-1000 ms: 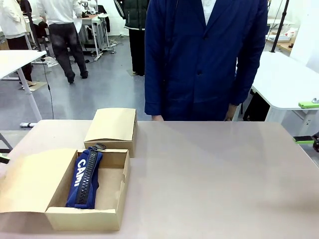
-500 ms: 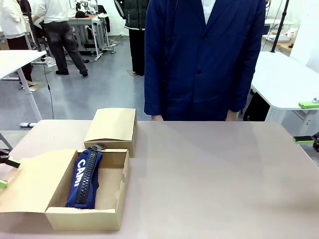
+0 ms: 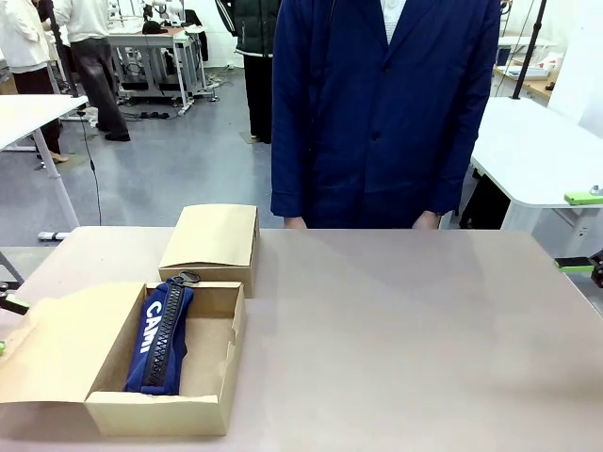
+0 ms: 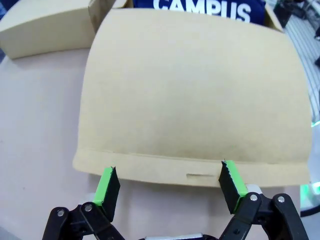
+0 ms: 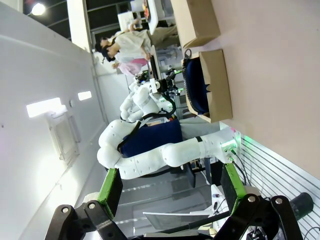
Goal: Place items inside the box.
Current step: Close the lid of the Mailer Box closest to the robot.
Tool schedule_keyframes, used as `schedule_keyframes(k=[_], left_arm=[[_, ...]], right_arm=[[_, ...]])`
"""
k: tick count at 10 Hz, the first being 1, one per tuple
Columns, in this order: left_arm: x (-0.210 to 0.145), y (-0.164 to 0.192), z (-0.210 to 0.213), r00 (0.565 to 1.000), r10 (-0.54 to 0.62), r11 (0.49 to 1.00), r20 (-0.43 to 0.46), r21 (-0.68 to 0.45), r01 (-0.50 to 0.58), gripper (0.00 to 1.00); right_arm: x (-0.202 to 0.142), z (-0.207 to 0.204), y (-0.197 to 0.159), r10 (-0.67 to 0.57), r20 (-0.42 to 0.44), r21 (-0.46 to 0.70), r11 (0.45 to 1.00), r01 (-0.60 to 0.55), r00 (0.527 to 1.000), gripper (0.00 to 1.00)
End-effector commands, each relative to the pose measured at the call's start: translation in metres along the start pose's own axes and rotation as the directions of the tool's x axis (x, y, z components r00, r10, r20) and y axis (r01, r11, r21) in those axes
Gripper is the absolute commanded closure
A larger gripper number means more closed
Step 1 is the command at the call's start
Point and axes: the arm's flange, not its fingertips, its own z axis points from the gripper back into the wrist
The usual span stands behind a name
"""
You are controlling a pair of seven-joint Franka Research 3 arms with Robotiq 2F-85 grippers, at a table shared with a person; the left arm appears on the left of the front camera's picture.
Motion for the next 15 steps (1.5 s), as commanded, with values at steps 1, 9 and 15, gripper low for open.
schedule_keyframes(k=[1,9,15], left_arm=[[-0.017,0.000,0.017,0.998,-0.068,0.997,-0.009,0.023,0.069,0.00],[-0.037,0.014,0.016,0.994,-0.051,0.999,0.099,-0.008,0.052,0.00],[-0.028,0.017,-0.001,0.946,-0.040,0.996,0.321,-0.057,0.061,0.00]], right_arm=[[0.000,0.000,0.006,-0.014,0.003,0.024,1.000,0.014,1.000,0.00],[0.000,0.000,0.006,-0.014,0.003,0.024,1.000,0.014,1.000,0.00],[0.000,0.000,0.006,-0.014,0.003,0.024,1.000,0.014,1.000,0.00]])
